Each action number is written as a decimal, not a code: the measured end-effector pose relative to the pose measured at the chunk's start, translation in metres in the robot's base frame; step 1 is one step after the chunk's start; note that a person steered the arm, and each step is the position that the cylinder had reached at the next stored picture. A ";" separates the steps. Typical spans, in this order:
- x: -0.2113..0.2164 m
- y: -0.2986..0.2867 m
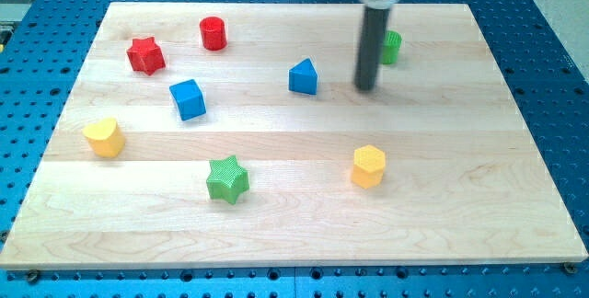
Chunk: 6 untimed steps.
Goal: Place the green circle vertically to the hexagon
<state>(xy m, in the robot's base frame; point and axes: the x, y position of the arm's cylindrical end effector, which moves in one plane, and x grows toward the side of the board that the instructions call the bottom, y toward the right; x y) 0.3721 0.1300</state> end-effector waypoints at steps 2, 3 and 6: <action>-0.045 0.018; -0.061 0.043; -0.055 -0.025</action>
